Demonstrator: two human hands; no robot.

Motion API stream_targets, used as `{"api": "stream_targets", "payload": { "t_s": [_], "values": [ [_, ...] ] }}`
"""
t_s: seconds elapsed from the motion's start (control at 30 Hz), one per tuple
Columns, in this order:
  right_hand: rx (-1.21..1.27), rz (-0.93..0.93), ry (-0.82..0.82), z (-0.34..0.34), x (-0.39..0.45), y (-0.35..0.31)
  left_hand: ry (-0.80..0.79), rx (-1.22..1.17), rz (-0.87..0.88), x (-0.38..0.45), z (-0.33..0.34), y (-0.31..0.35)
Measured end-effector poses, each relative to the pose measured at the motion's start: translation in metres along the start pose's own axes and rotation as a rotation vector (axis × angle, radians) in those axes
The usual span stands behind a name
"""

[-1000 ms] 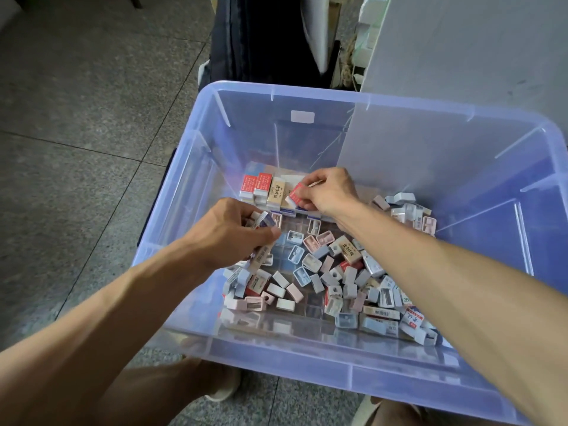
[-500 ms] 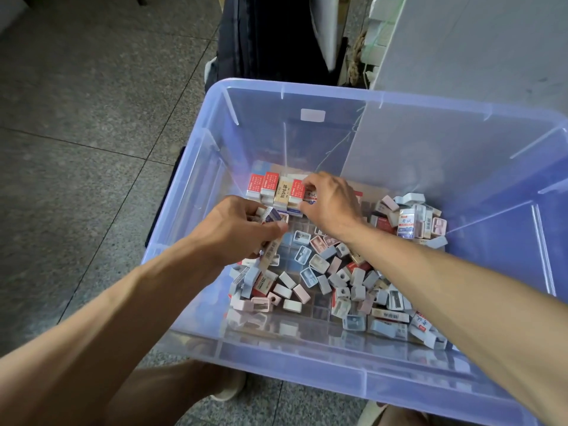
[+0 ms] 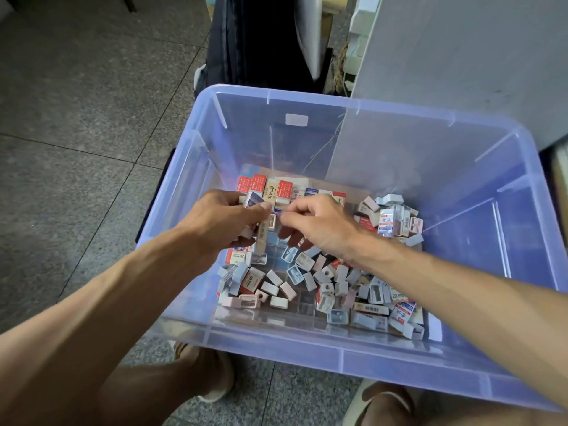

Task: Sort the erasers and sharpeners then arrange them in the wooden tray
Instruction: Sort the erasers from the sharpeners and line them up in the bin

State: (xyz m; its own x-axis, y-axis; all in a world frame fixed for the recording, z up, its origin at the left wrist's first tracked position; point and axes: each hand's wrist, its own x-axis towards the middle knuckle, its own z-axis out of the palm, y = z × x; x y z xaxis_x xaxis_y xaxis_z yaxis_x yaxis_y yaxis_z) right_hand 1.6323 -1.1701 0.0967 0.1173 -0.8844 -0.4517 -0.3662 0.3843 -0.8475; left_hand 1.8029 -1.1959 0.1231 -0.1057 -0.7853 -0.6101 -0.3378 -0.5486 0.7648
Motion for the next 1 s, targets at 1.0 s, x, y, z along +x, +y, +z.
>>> {"api": "stream_targets", "payload": {
  "t_s": [1.0],
  "values": [
    [-0.079, 0.360, 0.417, -0.009, 0.089, 0.029, -0.110, -0.015, -0.129, 0.008, 0.007, 0.001]
  ]
}}
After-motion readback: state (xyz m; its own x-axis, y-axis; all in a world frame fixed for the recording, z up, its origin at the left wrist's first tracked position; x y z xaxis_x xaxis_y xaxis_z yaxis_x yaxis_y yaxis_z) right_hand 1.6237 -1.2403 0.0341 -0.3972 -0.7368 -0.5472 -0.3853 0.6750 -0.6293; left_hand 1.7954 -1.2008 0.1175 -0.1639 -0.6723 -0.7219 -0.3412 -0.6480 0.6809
